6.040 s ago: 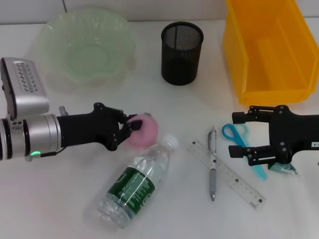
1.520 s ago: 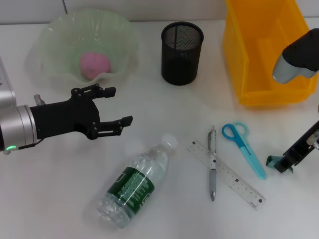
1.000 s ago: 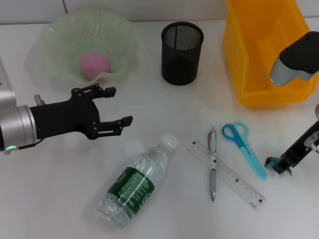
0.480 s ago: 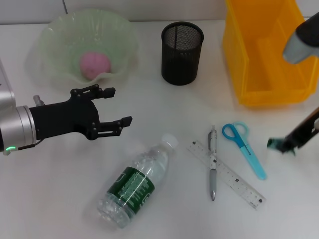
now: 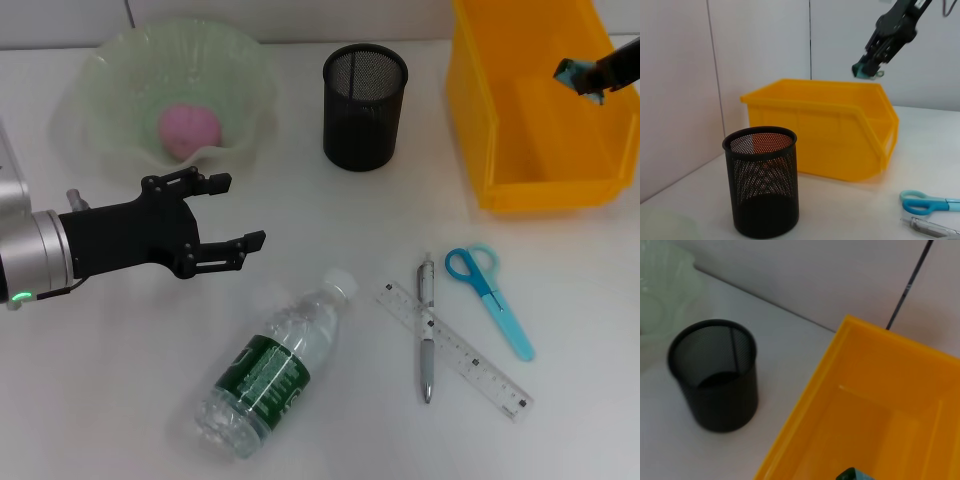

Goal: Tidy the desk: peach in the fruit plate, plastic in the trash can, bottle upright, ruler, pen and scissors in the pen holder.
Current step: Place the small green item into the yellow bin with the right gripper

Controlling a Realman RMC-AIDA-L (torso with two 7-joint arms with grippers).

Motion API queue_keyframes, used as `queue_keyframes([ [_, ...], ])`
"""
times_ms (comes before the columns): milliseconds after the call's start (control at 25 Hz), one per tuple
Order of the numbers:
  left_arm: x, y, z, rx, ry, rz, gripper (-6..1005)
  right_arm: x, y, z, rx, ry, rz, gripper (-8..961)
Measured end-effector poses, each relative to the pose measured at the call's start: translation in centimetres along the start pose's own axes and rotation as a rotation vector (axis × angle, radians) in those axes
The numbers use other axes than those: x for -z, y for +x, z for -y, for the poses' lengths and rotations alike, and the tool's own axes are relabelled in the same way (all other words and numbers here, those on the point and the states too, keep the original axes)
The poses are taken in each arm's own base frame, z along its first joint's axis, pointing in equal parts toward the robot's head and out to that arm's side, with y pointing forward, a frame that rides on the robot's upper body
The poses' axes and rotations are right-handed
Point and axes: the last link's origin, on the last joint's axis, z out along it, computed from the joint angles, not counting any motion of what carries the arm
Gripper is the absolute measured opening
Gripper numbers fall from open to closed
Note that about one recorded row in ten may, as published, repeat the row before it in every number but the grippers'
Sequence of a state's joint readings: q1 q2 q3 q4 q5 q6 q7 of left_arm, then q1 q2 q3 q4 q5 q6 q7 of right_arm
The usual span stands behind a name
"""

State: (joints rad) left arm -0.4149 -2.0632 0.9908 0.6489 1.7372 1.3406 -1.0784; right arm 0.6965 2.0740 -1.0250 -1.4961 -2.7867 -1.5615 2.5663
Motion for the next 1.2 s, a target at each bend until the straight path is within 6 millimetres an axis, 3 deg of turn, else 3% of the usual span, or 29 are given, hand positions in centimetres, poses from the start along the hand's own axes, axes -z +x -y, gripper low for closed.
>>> queue_keyframes([
  [80, 0.0, 0.0, 0.0, 0.003, 0.002, -0.003, 849, -2.3, -0.4, 0.7, -0.026, 0.017, 0.025, 301],
  [120, 0.0, 0.0, -0.1, 0.003, 0.002, -0.004, 849, -2.3, -0.4, 0.7, -0.026, 0.017, 0.025, 299],
  [280, 0.0, 0.1, -0.1, 0.002, -0.002, -0.007, 849, -5.6, -0.3, 0.8, -0.031, 0.008, 0.028, 292],
  [480, -0.1, 0.2, -0.1, 0.0, -0.007, -0.012, 850, -6.0, -0.2, 0.5, -0.033, -0.002, 0.023, 320],
  [600, -0.1, 0.3, -0.1, -0.002, -0.008, -0.013, 850, -5.9, -0.1, 0.5, -0.042, -0.008, 0.033, 538],
  [880, 0.0, 0.5, -0.2, 0.001, -0.005, -0.029, 850, -3.6, 0.4, 0.8, -0.117, -0.089, 0.208, 675],
  [1200, 0.0, 0.4, -0.2, 0.005, -0.009, -0.03, 850, -4.3, 1.7, 1.9, -0.124, -0.042, 0.159, 824],
])
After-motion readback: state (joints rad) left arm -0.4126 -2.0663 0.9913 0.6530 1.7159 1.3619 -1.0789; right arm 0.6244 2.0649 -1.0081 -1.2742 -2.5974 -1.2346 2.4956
